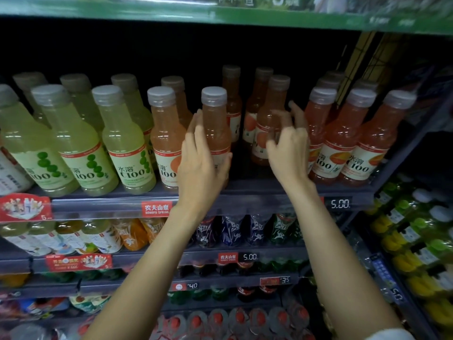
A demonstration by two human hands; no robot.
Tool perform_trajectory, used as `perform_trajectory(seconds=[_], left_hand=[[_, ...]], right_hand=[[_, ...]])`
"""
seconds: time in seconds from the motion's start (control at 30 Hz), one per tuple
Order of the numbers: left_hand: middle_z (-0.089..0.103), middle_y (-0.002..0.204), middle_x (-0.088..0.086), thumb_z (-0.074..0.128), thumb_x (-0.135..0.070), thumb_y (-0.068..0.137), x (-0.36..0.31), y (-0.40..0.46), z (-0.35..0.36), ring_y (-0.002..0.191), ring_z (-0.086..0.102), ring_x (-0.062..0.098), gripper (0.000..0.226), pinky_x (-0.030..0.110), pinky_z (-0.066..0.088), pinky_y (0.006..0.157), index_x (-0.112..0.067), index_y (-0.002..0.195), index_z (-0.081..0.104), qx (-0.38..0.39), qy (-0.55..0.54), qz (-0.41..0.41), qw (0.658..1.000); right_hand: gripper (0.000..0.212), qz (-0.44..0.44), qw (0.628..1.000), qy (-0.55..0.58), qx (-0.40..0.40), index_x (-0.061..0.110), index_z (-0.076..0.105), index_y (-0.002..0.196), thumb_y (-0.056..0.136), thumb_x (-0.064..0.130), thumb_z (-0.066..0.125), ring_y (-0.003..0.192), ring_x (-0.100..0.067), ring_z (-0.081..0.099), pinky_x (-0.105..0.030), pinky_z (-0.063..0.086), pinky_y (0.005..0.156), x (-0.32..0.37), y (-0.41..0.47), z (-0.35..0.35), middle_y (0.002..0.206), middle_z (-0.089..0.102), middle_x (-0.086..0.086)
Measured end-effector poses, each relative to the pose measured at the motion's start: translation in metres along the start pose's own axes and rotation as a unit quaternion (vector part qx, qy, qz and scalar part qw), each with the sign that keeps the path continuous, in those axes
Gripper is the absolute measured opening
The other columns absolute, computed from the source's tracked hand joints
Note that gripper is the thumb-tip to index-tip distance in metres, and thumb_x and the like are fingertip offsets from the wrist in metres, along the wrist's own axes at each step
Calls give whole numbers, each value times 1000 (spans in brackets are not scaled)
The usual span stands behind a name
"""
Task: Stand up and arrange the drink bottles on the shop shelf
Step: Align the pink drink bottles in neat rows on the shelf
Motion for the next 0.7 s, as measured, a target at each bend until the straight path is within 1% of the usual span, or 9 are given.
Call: perform_trajectory(seconds=[0.03, 0.1, 0.17, 0.27, 0.33, 0.43, 0.57, 0.6, 0.7], left_hand=[[41, 140, 24, 65, -23, 88, -2, -1, 2, 126, 44, 34, 77, 33, 41, 100, 6, 145, 22, 7, -7, -5, 1000], [37, 144, 23, 66, -21, 87, -4, -2, 6, 130, 42, 34, 82, 36, 43, 101, 2, 148, 16, 16, -15, -14, 1000], [32, 147, 21, 68, -18, 86, -4, -2, 9, 131, 42, 35, 85, 40, 48, 95, -1, 150, 13, 23, -22, -25, 999], [31, 148, 19, 69, -17, 86, -2, -3, 10, 125, 47, 37, 87, 41, 53, 83, -5, 151, 12, 30, -34, -31, 998], [32, 148, 18, 69, -19, 86, 0, -2, 9, 123, 49, 36, 87, 39, 52, 82, -7, 151, 12, 35, -39, -30, 998], [31, 148, 17, 69, -21, 87, 3, -1, 8, 119, 52, 36, 87, 38, 52, 79, -8, 151, 12, 41, -37, -26, 998], [32, 148, 18, 70, -20, 86, 3, -1, 8, 120, 51, 38, 87, 42, 53, 79, -7, 151, 14, 47, -40, -34, 998], [32, 148, 18, 70, -20, 85, 3, -1, 8, 121, 50, 38, 87, 43, 53, 80, -6, 151, 14, 48, -40, -35, 997], [32, 148, 19, 70, -21, 86, 4, -1, 8, 122, 50, 38, 86, 43, 53, 80, -5, 150, 16, 49, -35, -30, 998]], right_hand=[[44, 6, 1000, -9, 23, 1, 52, 127, 84, 0, 61, 132, -35, 39, -25, 30, 105, -1, 3, 4, 149, 28, -24], [54, 7, 999, 0, 54, 5, 44, 135, 84, 2, 61, 140, -40, 22, -38, 26, 112, -2, 12, 14, 151, 18, -27], [53, 1, 997, 3, 71, 8, 44, 136, 86, 6, 60, 138, -43, 21, -45, 27, 112, -5, 20, 23, 149, 19, -30], [42, -4, 998, -1, 64, 11, 51, 130, 89, 8, 57, 130, -42, 32, -42, 35, 104, -5, 32, 32, 141, 28, -29], [41, 2, 999, -8, 49, 9, 51, 129, 89, 8, 57, 124, -42, 38, -42, 40, 99, -4, 35, 36, 137, 32, -29], [45, -1, 999, -23, 34, 9, 50, 130, 86, 1, 59, 121, -40, 42, -40, 44, 92, -5, 35, 38, 138, 32, -27], [44, -21, 998, 39, 40, 16, 51, 124, 84, 0, 59, 121, -34, 45, -36, 49, 85, -3, 30, 35, 140, 31, -20], [42, -26, 997, 64, 41, 16, 51, 122, 84, 1, 60, 119, -32, 46, -32, 48, 85, -2, 27, 34, 140, 31, -18], [41, -42, 985, 162, 45, 14, 51, 116, 79, 3, 68, 111, -18, 50, -8, 39, 85, 2, 25, 32, 130, 45, -11]])
Point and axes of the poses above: each hand's wrist, its own y-axis towards the middle knuckle, its own z-axis out of the palm, x = y × z, the point moved 2 cm from there along y, towards the middle knuckle
